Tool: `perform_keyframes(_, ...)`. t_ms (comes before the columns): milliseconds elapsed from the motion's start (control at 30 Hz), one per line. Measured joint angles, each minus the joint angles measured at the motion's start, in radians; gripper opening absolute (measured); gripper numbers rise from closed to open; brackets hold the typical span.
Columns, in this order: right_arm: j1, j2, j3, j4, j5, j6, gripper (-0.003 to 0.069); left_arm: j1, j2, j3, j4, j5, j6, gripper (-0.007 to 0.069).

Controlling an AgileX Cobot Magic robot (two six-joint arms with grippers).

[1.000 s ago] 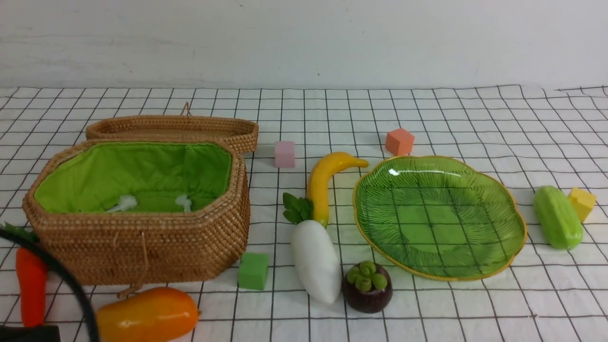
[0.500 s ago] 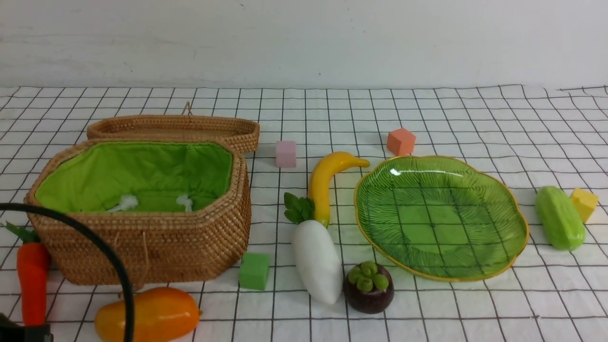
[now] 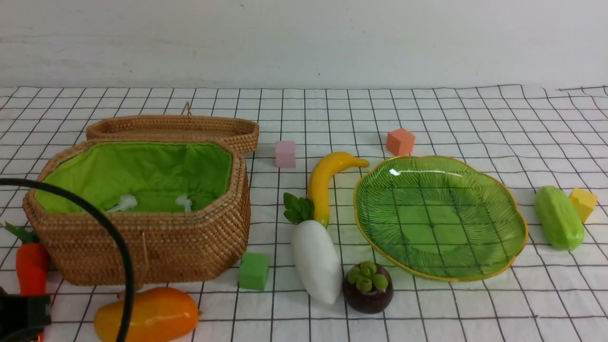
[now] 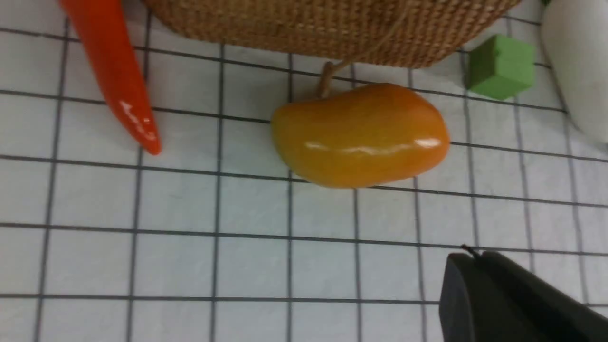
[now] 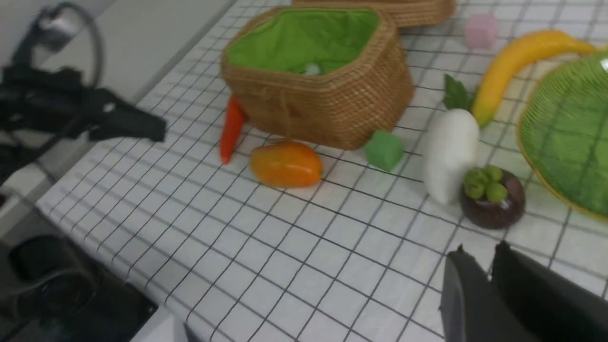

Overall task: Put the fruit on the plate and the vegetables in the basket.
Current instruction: Use the left arm to grab a carrot and put it into the left basket

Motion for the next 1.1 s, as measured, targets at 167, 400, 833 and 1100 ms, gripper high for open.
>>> perform_keyframes(167, 0.185, 0.035, -0.175, -0.012, 0.05, -0.092, 0.0109, 0.003, 0.09, 0.0, 0.279, 0.026, -0.211, -0.0013)
perform_keyframes(400, 0.255, 0.035, -0.215, -0.096, 0.092, -0.099, 0.0113, 0.022, 0.226, 0.0, 0.321, -0.017, -0.276, -0.0013)
perform_keyframes(833, 0.255, 0.029, -0.215, -0.218, 0.152, -0.1, 0.0127, 0.332, 0.418, 0.0, -0.014, -0.208, 0.102, -0.0011)
perform_keyframes(1100, 0.255, 0.029, -0.215, -0.222, 0.158, -0.1, 0.0138, 0.337, 0.556, 0.0, 0.001, -0.356, 0.201, 0.0223)
